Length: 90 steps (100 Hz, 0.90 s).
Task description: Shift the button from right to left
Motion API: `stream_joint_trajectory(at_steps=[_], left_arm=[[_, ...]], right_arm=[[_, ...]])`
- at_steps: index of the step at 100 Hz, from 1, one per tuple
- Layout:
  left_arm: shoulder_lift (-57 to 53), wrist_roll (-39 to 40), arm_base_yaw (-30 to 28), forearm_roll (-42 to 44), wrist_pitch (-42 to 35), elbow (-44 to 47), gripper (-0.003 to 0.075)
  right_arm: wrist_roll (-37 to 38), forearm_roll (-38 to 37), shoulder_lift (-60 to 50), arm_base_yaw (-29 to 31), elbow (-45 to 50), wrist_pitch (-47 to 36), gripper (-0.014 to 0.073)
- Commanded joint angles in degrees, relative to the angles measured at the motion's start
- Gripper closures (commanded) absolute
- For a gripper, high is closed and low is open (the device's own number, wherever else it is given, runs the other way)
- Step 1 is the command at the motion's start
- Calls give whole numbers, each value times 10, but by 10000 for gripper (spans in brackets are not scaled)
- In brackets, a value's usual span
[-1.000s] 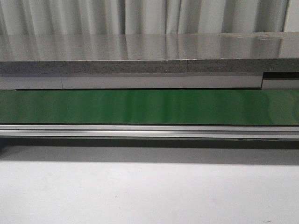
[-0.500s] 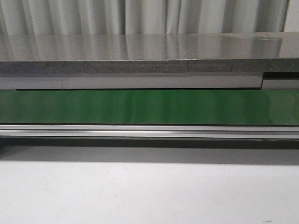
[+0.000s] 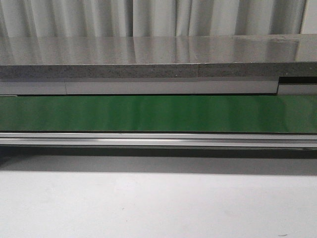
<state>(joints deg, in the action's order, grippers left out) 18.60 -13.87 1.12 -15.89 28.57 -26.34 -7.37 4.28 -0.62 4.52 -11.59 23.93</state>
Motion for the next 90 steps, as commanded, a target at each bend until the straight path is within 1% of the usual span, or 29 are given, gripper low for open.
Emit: stream_joint_trajectory(at_steps=[1, 17, 24, 29, 32, 35, 55, 67, 77, 78, 82, 90], left_arm=[[-19, -4, 5, 6, -88, 11, 741], [-85, -1, 22, 48, -182, 81, 741], [-109, 59, 35, 94, -223, 112, 741], [-120, 121, 44, 130, -248, 133, 741], [-124, 143, 47, 145, -258, 143, 741], [-129, 148, 50, 151, -268, 156, 741], [-133, 146, 50, 139, -270, 213, 741], [-139, 139, 50, 139, -304, 251, 741], [-177, 139, 50, 139, -332, 291, 741], [-181, 139, 50, 139, -331, 291, 741], [-204, 139, 50, 139, -286, 288, 741], [-205, 139, 48, 141, -274, 289, 741]], right_arm=[[-5, -5, -8, 0, -14, -48, 654], [-5, -5, -8, 0, -14, -48, 654], [-5, -5, -8, 0, -14, -48, 654], [-5, -5, -8, 0, -14, -48, 654], [-5, -5, -8, 0, -14, -48, 654], [-5, -5, -8, 0, -14, -48, 654], [-5, -5, -8, 0, -14, -48, 654], [-5, -5, -8, 0, -14, -48, 654], [-5, -5, -8, 0, -14, -48, 654], [-5, -5, -8, 0, -14, -48, 654], [-5, -5, -8, 0, -14, -48, 654], [-5, -5, -7, 0, -14, -46, 654]])
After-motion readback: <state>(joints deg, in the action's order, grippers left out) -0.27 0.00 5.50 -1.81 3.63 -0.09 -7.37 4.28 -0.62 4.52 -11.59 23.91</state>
